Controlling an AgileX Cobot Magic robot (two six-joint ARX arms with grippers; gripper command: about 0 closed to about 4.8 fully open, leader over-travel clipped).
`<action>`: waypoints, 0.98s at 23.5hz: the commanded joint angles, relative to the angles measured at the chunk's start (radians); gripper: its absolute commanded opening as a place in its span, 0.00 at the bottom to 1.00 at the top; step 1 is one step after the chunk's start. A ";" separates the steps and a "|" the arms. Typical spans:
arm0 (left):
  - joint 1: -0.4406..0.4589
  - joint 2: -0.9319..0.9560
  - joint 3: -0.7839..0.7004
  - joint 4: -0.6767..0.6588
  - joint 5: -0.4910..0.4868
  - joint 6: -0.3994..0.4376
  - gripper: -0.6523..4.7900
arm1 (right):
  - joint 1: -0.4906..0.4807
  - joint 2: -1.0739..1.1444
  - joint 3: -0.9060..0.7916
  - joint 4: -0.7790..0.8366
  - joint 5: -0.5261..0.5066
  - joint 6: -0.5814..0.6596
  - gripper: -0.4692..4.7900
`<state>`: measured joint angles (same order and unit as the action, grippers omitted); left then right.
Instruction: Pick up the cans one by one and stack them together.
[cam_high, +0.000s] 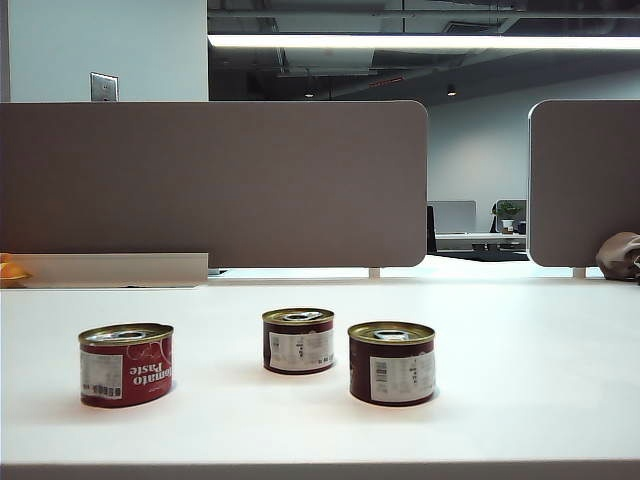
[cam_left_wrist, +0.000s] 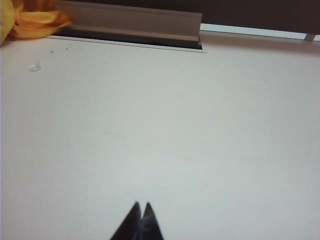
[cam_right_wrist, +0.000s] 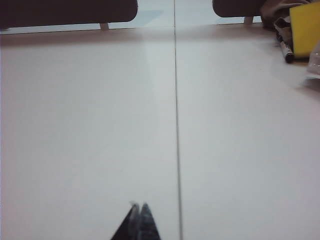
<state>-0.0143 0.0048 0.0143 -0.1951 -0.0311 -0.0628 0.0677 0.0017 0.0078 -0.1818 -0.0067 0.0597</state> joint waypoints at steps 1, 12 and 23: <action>0.000 0.001 0.003 0.030 0.018 -0.082 0.11 | 0.000 0.000 0.001 0.043 -0.082 0.066 0.09; 0.000 0.001 0.315 0.025 0.381 -0.269 0.11 | 0.000 0.001 0.251 0.123 -0.592 0.401 0.09; 0.000 0.001 0.420 0.025 0.869 -0.404 0.11 | 0.019 0.001 0.289 0.182 -0.890 0.580 0.17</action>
<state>-0.0147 0.0040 0.4324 -0.1764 0.7872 -0.4370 0.0784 0.0017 0.2935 0.0235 -0.9066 0.6109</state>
